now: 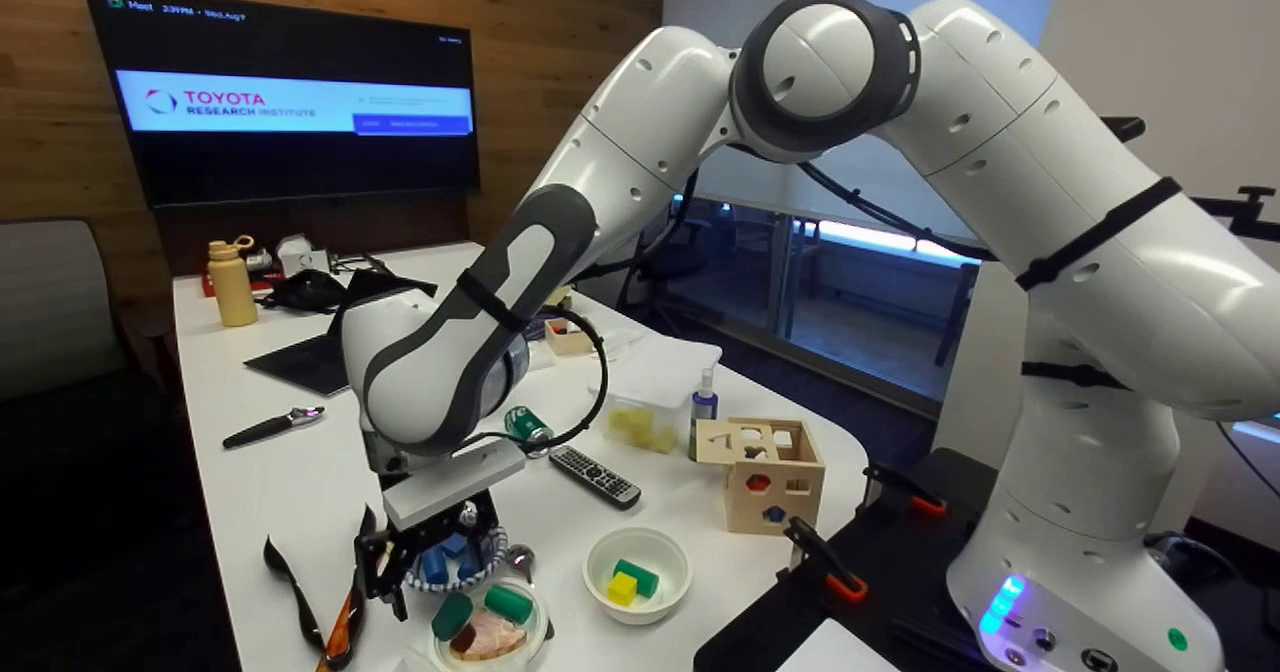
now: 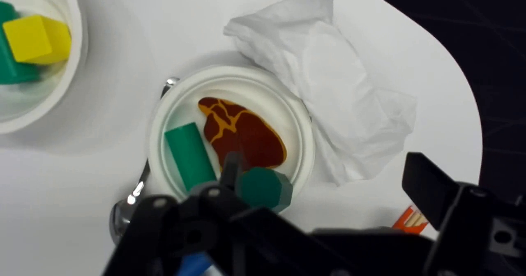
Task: Use the napkin to wipe the table
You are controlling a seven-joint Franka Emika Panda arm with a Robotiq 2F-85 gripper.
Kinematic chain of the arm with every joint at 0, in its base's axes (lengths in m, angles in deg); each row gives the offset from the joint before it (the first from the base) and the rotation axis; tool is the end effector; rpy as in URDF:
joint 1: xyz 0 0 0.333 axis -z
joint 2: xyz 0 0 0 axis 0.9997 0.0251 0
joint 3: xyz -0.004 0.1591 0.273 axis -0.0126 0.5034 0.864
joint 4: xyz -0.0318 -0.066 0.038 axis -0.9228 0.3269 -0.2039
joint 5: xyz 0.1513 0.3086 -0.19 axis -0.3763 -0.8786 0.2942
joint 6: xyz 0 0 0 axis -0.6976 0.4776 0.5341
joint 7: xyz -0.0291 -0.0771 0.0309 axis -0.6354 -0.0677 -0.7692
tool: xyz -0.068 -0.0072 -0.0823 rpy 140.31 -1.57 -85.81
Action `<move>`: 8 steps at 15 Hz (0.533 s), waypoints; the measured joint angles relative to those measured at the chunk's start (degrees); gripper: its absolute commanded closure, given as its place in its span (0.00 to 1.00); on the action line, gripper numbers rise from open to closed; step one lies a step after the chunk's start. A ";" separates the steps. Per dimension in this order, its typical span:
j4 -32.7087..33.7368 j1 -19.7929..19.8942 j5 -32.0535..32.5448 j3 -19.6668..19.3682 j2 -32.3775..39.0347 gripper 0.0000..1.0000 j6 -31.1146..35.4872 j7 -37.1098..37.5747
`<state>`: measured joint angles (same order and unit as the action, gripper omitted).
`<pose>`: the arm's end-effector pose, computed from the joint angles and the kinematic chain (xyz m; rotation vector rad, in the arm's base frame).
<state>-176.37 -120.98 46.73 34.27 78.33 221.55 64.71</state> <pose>0.4821 0.4361 0.1029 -3.1092 -0.1751 0.3136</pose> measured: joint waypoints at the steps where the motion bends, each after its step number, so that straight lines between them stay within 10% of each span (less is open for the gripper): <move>1: 1.20 -0.50 -0.91 -0.51 0.49 0.00 -1.80 2.27; 8: 8.36 -0.54 -9.22 -0.77 5.48 0.00 -13.68 10.89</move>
<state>-168.01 -121.52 37.52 33.50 83.80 207.88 75.59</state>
